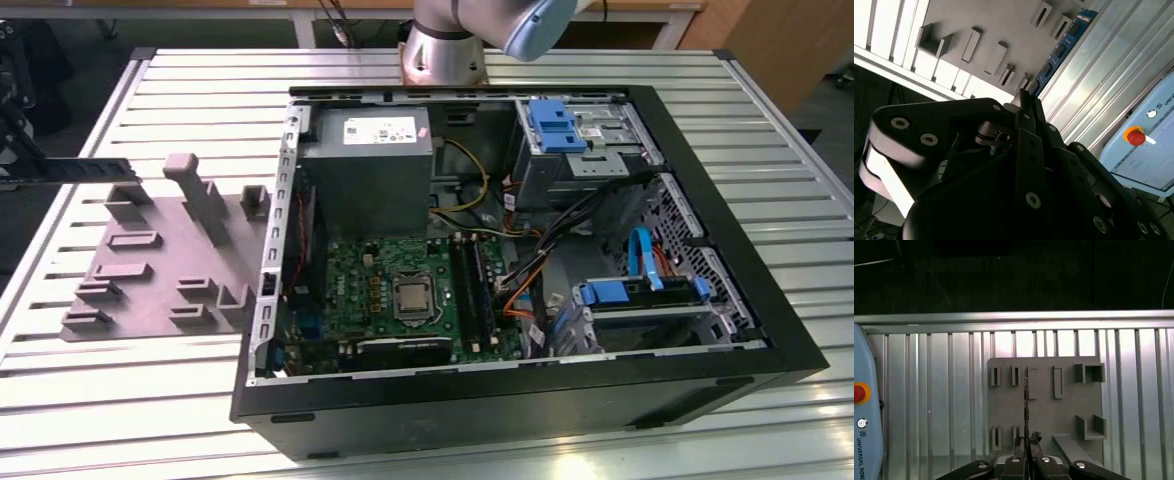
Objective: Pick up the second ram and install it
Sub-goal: 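Pick up the second ram and move it above second insertion slot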
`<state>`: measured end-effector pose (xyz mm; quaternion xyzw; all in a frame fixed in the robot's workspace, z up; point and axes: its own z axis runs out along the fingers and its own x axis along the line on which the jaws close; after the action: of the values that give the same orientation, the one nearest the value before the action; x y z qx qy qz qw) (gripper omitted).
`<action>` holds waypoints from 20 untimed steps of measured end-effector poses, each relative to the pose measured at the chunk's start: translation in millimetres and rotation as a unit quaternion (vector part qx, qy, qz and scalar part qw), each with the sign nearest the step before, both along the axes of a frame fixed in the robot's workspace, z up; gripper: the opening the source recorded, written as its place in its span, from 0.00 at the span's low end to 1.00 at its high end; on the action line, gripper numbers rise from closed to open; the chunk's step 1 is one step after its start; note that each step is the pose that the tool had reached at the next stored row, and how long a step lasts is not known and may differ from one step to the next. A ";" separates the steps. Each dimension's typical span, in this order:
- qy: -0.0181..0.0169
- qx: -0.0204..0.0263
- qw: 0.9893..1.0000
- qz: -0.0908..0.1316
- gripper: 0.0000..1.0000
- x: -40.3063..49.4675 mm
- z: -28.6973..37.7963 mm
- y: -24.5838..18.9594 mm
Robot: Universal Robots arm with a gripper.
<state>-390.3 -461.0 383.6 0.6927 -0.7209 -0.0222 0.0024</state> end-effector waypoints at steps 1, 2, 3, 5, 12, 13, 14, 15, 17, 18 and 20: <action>0.000 0.000 1.000 0.000 0.14 0.1 0.0 0.0; 0.000 0.000 1.000 0.000 0.14 0.1 0.4 0.0; 0.000 0.000 1.000 0.000 0.14 0.2 1.5 0.1; 0.000 0.000 1.000 0.000 0.14 0.2 4.4 0.1; 0.000 0.000 1.000 0.000 0.14 0.2 6.0 0.1; 0.000 0.000 1.000 0.000 0.14 0.2 6.1 0.1; 0.000 0.000 1.000 0.000 0.14 0.2 6.2 0.1; 0.000 0.000 1.000 0.000 0.14 0.3 6.2 0.1; 0.000 0.000 1.000 0.000 0.14 0.7 6.3 0.2; 0.000 0.000 1.000 0.000 0.14 1.1 6.2 0.1; 0.000 0.000 1.000 0.000 0.14 2.0 6.2 0.1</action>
<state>-388.3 -460.9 389.8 0.6927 -0.7209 -0.0221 0.0024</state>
